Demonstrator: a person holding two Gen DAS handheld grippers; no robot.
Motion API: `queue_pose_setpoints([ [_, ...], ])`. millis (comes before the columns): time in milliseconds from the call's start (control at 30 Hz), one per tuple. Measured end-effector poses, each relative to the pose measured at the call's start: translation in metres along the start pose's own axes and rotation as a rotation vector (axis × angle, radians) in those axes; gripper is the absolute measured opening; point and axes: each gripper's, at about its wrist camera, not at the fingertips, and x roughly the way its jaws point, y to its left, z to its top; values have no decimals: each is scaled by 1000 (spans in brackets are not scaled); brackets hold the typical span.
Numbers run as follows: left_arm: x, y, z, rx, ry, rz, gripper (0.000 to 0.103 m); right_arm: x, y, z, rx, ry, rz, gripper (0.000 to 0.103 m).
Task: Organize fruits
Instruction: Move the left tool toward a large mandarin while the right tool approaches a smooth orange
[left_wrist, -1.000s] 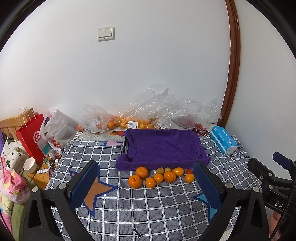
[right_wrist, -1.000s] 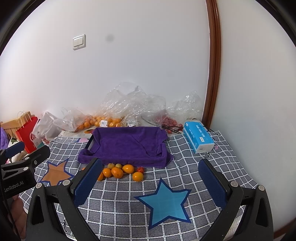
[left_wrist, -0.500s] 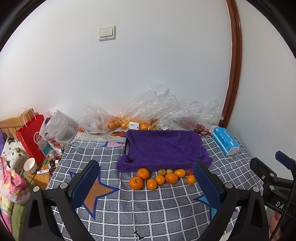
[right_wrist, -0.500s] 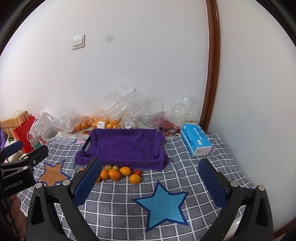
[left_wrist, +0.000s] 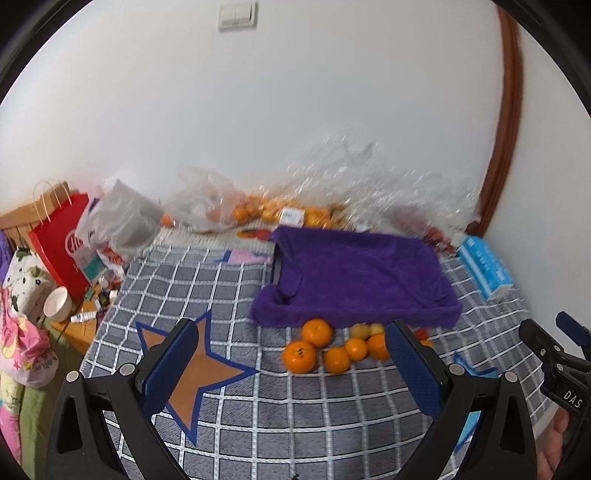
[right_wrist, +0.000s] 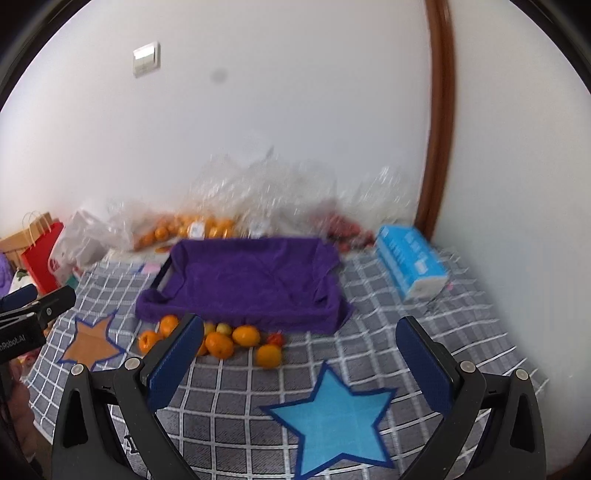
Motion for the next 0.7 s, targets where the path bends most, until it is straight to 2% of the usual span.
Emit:
queue_pose_setpoints([
  [167, 41, 20, -9, -15, 67, 9, 102, 54, 4, -22, -2, 102, 29, 99],
  [267, 64, 30, -16, -19, 116, 16, 101, 82, 7, -36, 0, 147, 44, 85],
  [367, 84, 39, -26, -17, 138, 16, 101, 104, 12, -45, -23, 181, 62, 80],
  [433, 96, 42, -30, -25, 168, -7, 100, 121, 18, -51, -29, 214, 64, 73],
  [467, 102, 43, -32, -28, 184, -26, 98, 125, 19, -51, -27, 225, 68, 65],
  [633, 118, 30, -38, 11, 210, -69, 94, 143, 25, -55, -37, 251, 82, 63],
  [700, 123, 23, -40, 31, 221, -92, 92, 147, 25, -57, -41, 259, 97, 57],
])
